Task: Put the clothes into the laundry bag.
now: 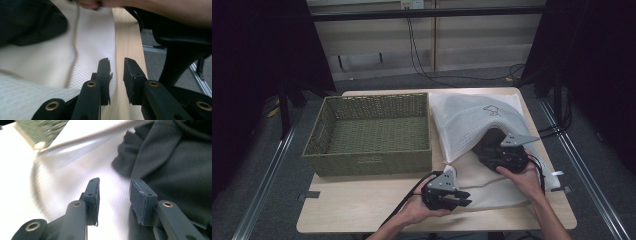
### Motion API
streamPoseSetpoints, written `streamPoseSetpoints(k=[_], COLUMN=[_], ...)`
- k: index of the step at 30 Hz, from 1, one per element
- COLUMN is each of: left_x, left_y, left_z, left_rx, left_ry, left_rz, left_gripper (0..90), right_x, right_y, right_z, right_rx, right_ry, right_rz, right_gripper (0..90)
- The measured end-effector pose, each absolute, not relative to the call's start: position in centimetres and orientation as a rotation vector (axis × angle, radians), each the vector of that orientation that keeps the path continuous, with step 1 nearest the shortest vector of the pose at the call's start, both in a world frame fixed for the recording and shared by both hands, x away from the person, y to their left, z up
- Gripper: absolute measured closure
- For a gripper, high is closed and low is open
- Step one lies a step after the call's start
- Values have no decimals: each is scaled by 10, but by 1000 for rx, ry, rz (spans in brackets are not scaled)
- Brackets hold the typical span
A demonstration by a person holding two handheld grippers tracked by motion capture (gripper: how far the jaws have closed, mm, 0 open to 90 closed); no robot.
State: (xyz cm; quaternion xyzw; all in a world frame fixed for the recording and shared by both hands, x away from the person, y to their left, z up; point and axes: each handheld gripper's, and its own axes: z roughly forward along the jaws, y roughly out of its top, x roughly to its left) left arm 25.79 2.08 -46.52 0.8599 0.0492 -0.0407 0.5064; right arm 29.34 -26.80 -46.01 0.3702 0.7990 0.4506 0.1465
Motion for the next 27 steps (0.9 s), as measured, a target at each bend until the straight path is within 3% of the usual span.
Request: streamPoseSetpoints(k=[7,14,19,23,27], left_x=[283,297,299,300,299], left_y=[48,61,63,57,49], left_z=[-454,-453,-453,-459,-465], left_rx=[2013,1974,1978,2004,2045], left_ry=[268,349,378,409,410], left_rz=[-9,21,51,45,58], left_gripper=[740,678,595,482,483], right_x=[249,223,223,226,231], right_y=[-312,-357,-372,-383,-385], right_z=[-442,-426,-440,-456,-472], right_rx=[1115,1191,1285,1341,1392], right_ry=[2152,1965,1939,1936,1968], right_rz=[1286,1274,1178,1144,1108], right_gripper=[621,506,379,346,348])
